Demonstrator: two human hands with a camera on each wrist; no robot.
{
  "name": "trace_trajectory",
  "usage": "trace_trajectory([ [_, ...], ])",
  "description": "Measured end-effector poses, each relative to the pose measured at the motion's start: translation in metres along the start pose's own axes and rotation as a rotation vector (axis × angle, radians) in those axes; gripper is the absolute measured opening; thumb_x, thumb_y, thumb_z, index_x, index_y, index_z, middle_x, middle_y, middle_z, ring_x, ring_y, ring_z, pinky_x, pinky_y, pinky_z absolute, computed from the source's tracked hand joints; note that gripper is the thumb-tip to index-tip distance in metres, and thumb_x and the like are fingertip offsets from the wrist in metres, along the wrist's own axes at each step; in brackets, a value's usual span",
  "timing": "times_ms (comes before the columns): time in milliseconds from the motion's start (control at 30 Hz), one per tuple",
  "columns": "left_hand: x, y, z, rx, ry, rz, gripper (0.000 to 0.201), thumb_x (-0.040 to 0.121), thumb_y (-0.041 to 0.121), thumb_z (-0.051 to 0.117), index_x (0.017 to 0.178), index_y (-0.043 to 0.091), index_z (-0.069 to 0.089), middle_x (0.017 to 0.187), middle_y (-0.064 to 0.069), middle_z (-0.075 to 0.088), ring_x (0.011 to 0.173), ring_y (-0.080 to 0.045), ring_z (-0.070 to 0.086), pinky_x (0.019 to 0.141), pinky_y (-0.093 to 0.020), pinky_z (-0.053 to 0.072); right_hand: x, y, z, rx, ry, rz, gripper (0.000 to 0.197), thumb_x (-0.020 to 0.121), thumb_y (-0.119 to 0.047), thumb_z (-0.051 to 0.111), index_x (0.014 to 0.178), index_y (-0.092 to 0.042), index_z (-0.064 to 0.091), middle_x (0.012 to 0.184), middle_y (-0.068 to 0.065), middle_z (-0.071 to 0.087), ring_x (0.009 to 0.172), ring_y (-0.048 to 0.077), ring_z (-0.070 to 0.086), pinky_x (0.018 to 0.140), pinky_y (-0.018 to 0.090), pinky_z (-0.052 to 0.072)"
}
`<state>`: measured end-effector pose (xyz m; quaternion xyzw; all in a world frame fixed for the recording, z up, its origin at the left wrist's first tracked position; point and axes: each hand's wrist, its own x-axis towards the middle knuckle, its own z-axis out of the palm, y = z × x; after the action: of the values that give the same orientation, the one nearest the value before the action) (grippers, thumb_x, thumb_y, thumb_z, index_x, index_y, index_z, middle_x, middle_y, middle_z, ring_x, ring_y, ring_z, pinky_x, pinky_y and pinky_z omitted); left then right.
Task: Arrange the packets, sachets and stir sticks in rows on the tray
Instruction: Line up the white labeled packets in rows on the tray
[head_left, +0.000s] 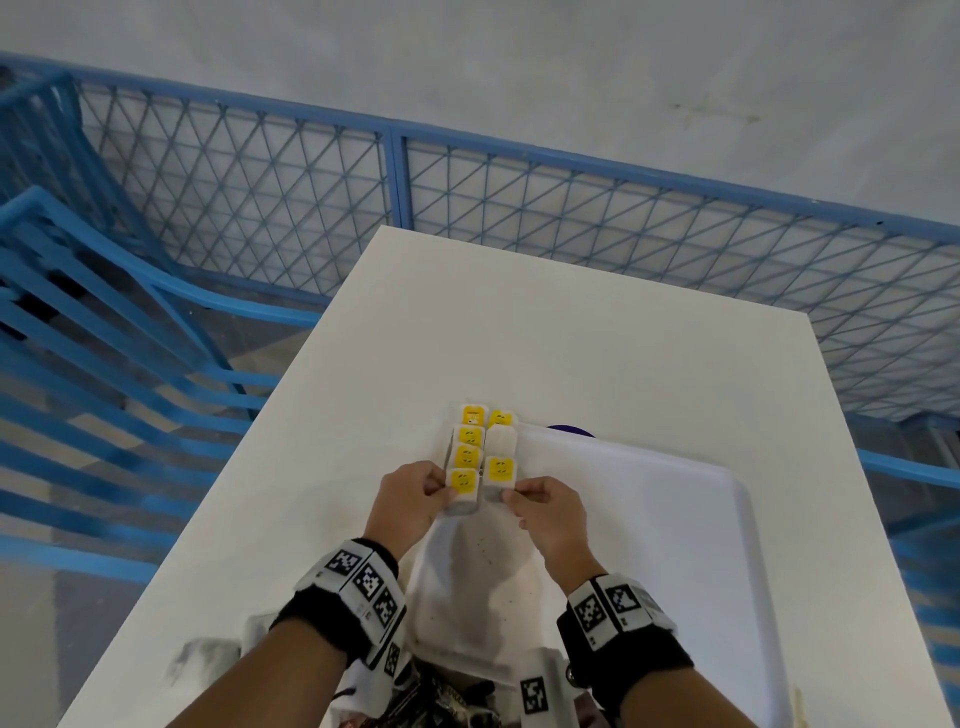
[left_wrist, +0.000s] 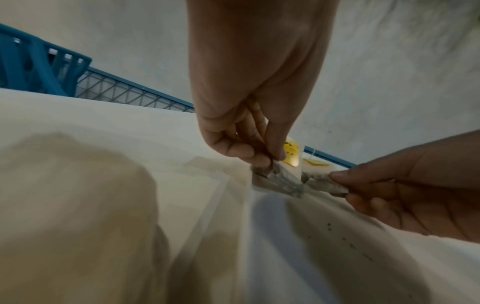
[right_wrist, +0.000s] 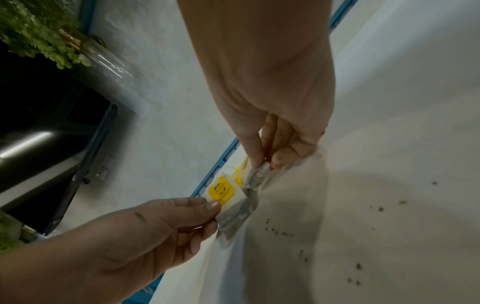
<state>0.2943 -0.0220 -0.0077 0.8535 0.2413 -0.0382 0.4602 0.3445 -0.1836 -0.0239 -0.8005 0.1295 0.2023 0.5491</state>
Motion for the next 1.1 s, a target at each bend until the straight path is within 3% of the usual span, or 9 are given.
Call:
trace_trajectory([
  [133,0.003,0.0,0.001,0.003,0.018,0.022,0.014,0.083,0.01,0.068,0.079,0.014,0.055,0.065,0.004,0.057,0.066,-0.013,0.052,0.053,-0.003,0.037,0.002,-0.002,0.003,-0.044,0.021,-0.027,0.015,0.074,-0.019,0.076,0.072,-0.022,0.061,0.077,-0.004,0.067,0.075,0.012,0.061,0.076,0.029,0.05],
  [300,0.007,0.0,0.004,-0.038,0.058,0.027,0.016,0.081,0.006,0.067,0.08,0.015,0.054,0.065,0.004,0.056,0.065,-0.014,0.053,0.053,-0.004,0.039,0.004,-0.003,0.005,-0.056,0.046,-0.032,0.014,0.074,-0.021,0.075,0.073,-0.021,0.061,0.074,-0.008,0.065,0.074,0.011,0.06,0.071,0.024,0.046],
  [500,0.007,0.003,0.003,-0.047,0.059,0.027,0.025,0.079,0.004,0.068,0.092,0.016,0.049,0.071,0.001,0.056,0.071,-0.022,0.057,0.069,-0.03,0.049,0.005,-0.004,0.008,-0.121,0.055,-0.08,0.011,0.078,-0.02,0.072,0.081,-0.015,0.062,0.073,-0.008,0.061,0.066,0.0,0.053,0.055,0.004,0.04],
  [567,0.006,0.002,0.001,-0.038,0.08,0.036,0.023,0.081,0.006,0.066,0.092,0.017,0.049,0.076,-0.001,0.057,0.071,-0.02,0.059,0.064,-0.022,0.047,0.005,-0.004,0.008,-0.135,0.055,-0.093,0.012,0.078,-0.019,0.072,0.083,-0.012,0.064,0.075,-0.006,0.061,0.065,-0.001,0.051,0.055,-0.002,0.037],
  [633,0.003,0.002,-0.005,-0.016,0.096,0.054,0.018,0.084,0.006,0.063,0.091,0.017,0.05,0.085,-0.002,0.057,0.067,-0.014,0.057,0.058,-0.009,0.041,0.004,-0.004,0.007,-0.13,0.062,-0.101,0.013,0.077,-0.02,0.073,0.084,-0.012,0.064,0.075,-0.007,0.06,0.067,0.002,0.052,0.056,0.0,0.038],
  [767,-0.012,0.003,-0.031,-0.107,0.084,0.081,0.018,0.087,0.003,0.059,0.086,0.02,0.056,0.089,-0.002,0.06,0.067,-0.017,0.062,0.055,-0.006,0.041,-0.005,-0.006,0.002,-0.091,0.067,-0.122,0.011,0.079,-0.022,0.07,0.085,-0.016,0.063,0.075,-0.011,0.059,0.071,0.005,0.055,0.06,0.009,0.038],
  [867,-0.037,-0.001,-0.062,-0.229,0.079,0.084,0.019,0.087,0.004,0.061,0.085,0.023,0.06,0.087,-0.001,0.064,0.067,-0.009,0.062,0.058,-0.008,0.043,-0.027,-0.007,0.001,-0.104,-0.029,-0.189,0.004,0.083,-0.018,0.066,0.08,-0.021,0.063,0.074,-0.014,0.061,0.07,0.003,0.056,0.058,0.007,0.04],
  [967,-0.068,-0.018,-0.092,-0.212,0.141,0.032,0.011,0.087,0.011,0.063,0.089,0.022,0.064,0.087,0.003,0.067,0.073,-0.016,0.063,0.062,-0.013,0.046,-0.057,-0.005,0.006,-0.14,-0.191,-0.278,0.016,0.083,-0.015,0.065,0.074,-0.026,0.061,0.07,-0.013,0.061,0.06,-0.006,0.054,0.059,0.004,0.041],
  [1100,-0.107,-0.054,-0.112,-0.104,0.198,-0.04,0.021,0.086,0.007,0.064,0.086,0.027,0.062,0.092,0.003,0.067,0.082,-0.018,0.063,0.066,-0.011,0.047,-0.087,0.002,0.023,-0.332,-0.449,-0.429,0.007,0.086,-0.016,0.062,0.083,-0.022,0.065,0.074,-0.013,0.058,0.065,-0.005,0.054,0.062,0.006,0.041],
])
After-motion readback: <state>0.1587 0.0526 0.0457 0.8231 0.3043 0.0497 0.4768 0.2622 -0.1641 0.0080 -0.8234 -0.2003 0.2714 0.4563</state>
